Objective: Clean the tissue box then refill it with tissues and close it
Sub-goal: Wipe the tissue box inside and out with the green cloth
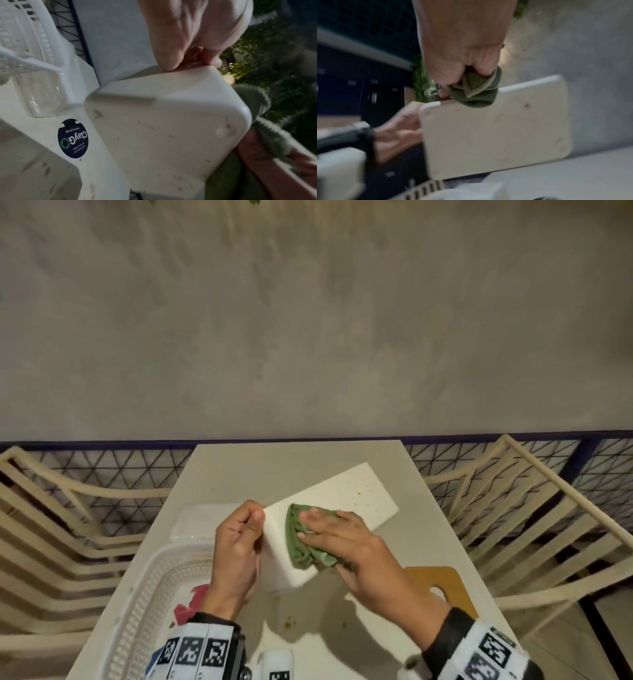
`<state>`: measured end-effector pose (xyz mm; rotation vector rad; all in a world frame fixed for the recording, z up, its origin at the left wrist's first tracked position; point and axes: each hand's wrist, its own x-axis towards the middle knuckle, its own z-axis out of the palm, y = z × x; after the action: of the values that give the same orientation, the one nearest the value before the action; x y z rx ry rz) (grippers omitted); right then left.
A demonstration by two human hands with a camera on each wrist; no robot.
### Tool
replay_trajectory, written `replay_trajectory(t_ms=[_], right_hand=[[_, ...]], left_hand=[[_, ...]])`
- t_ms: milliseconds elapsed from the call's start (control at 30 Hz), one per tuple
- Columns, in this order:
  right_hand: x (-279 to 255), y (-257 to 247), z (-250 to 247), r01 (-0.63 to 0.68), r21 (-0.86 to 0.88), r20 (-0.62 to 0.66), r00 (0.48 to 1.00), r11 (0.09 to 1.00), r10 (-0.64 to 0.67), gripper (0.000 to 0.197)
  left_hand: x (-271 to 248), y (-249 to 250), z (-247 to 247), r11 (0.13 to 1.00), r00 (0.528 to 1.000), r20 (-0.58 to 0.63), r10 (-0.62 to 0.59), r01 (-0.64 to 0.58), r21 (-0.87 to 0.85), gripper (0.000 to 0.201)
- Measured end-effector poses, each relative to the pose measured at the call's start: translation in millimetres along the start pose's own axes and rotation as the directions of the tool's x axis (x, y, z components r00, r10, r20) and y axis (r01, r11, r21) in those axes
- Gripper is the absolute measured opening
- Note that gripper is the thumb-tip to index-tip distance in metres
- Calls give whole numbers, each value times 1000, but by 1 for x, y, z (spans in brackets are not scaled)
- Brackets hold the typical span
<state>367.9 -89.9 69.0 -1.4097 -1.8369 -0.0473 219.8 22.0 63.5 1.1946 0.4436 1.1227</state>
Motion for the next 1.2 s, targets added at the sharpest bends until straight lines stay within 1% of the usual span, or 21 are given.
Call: replay_trajectory(t_ms=[67, 133, 233, 267, 300, 333, 367, 400, 433, 500, 567, 600, 700, 733, 833, 867, 900, 1000, 1033, 1133, 1200], right_hand=[[10, 18, -8, -88, 6, -91, 992, 996, 88, 46], [30, 7, -7, -159, -41, -138, 979, 986, 152, 42], [25, -20, 12, 76, -21, 20, 997, 997, -75, 36], [17, -19, 7, 118, -4, 91, 989, 993, -117, 36], [11, -7, 0, 124, 2, 100, 987, 992, -124, 35], [15, 6, -8, 57, -7, 61, 997, 998, -56, 41], [22, 17, -10, -40, -28, -5, 999, 999, 40, 68], [30, 13, -12, -100, -28, 6, 995, 995, 100, 35], [40, 6, -6, -106, -50, -38, 994, 993, 105, 37], [40, -14, 10, 31, -18, 85, 996, 999, -29, 39], [24, -12, 5, 188, 16, 172, 967, 982, -187, 41], [22, 0, -5, 176, 17, 168, 970, 984, -176, 44], [42, 20, -15, -106, -22, 45, 993, 994, 107, 40], [51, 8, -10, -104, -35, 15, 994, 994, 104, 38], [39, -20, 11, 135, 14, 145, 980, 991, -135, 34], [31, -17, 5, 165, 44, 188, 967, 985, -170, 32], [28, -5, -6, 140, 49, 209, 967, 989, -147, 29], [43, 22, -20, -81, 14, 72, 994, 997, 79, 36], [50, 14, -16, -98, -20, 44, 994, 995, 99, 37], [42, -10, 6, 103, 33, 151, 983, 994, -107, 40], [30, -1, -8, 152, 77, 223, 961, 985, -166, 44]], left_hand=[[-2, -1, 3, 999, 999, 40, -5, 3, 32, 43], [-2, -3, 8, 1000, 999, 34, 2, -2, 8, 45], [4, 0, -3, 995, 1000, -3, -22, 21, -93, 44], [4, 0, -7, 994, 1000, -5, -27, 26, -108, 43], [3, 0, -8, 994, 1000, -3, -27, 26, -109, 42], [1, 0, -7, 995, 1000, -6, -31, 30, -97, 40], [-1, -2, -5, 996, 999, -18, -36, 34, -82, 34], [-2, -3, -3, 997, 998, -41, -39, 36, -68, 29], [-2, -3, -1, 998, 997, -70, -34, 30, -62, 28], [2, 0, -6, 992, 993, -113, -41, 27, -120, 28], [2, 5, -14, 987, 994, -96, -45, 29, -161, 26], [1, 7, -14, 988, 996, -85, -40, 27, -151, 25], [-3, 4, -6, 995, 996, -89, -31, 22, -101, 31], [-2, 3, -3, 994, 994, -108, -35, 23, -105, 30], [2, 5, -7, 979, 988, -144, -55, 25, -200, 28], [2, 7, -9, 980, 989, -139, -49, 21, -199, 29], [1, 8, -9, 985, 990, -137, -40, 16, -174, 29], [-4, 8, -3, 994, 987, -157, -28, 12, -105, 26], [-4, 8, -2, 995, 987, -161, -25, 8, -104, 26], [-2, 12, -8, 987, 980, -194, -39, 7, -161, 23], [-5, 15, -11, 986, 987, -155, -39, 13, -166, 21]])
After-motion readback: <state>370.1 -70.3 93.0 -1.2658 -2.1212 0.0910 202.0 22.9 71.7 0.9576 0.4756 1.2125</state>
